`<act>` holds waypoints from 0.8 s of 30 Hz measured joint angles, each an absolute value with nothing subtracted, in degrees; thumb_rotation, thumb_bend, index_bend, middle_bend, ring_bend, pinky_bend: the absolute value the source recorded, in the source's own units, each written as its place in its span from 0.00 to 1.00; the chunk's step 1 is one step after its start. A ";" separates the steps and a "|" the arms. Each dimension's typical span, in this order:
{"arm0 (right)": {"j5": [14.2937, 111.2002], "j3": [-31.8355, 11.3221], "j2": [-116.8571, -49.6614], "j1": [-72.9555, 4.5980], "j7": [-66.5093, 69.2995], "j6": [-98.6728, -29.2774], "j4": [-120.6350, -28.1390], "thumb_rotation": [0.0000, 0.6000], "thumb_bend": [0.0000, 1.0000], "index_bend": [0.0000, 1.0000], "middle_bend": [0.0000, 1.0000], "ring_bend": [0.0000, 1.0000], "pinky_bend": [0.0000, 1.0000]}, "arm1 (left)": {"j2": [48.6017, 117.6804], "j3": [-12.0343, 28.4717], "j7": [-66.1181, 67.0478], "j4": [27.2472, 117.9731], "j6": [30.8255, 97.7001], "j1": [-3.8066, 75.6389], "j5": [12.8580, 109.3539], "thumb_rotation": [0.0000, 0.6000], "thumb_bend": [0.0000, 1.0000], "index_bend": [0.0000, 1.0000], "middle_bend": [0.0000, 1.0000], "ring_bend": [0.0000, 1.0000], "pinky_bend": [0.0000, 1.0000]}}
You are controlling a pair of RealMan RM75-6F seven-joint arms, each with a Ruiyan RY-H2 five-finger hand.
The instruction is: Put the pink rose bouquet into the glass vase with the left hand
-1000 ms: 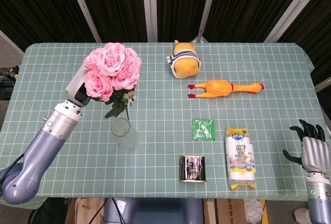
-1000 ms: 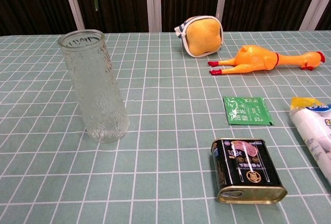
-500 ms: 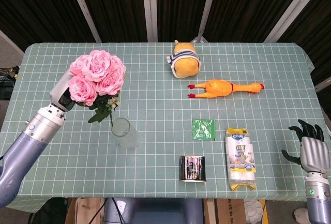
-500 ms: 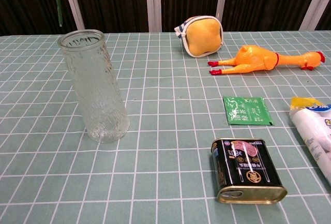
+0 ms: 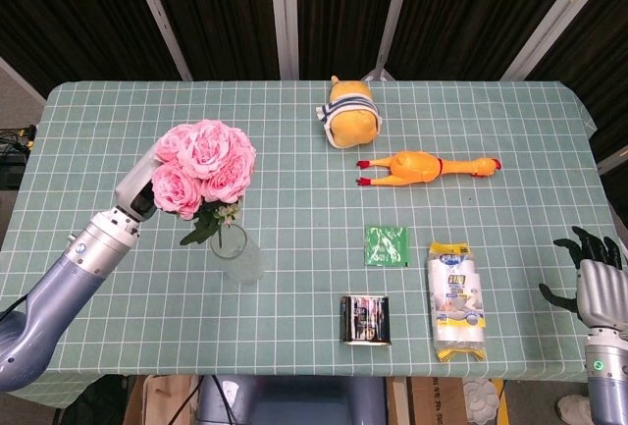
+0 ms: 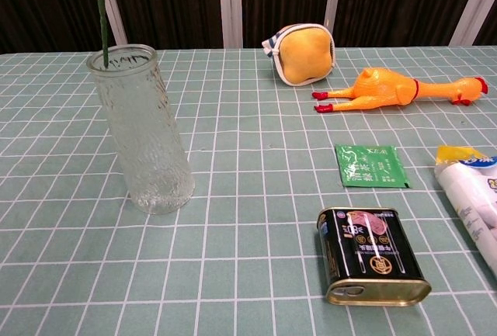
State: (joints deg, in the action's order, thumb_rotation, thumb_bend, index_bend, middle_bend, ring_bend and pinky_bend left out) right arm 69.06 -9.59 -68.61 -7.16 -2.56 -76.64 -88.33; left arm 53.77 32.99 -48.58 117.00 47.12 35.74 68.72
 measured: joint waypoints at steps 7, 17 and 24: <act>68.95 -9.89 -68.12 -6.87 -1.04 -76.75 -88.49 1.00 0.21 0.29 0.13 0.12 0.01 | 55.20 30.28 -49.24 115.72 47.33 35.93 73.18 1.00 0.39 0.34 0.41 0.27 0.41; 68.54 -10.51 -68.03 -6.48 0.12 -77.43 -88.62 1.00 0.21 0.29 0.13 0.12 0.01 | 57.37 24.21 -51.09 112.28 49.04 35.87 81.80 1.00 0.30 0.29 0.31 0.18 0.30; 68.52 -10.66 -68.13 -6.39 0.53 -77.54 -88.73 1.00 0.21 0.29 0.13 0.12 0.01 | 55.84 20.48 -54.28 110.55 49.48 35.92 86.91 1.00 0.19 0.22 0.17 0.04 0.16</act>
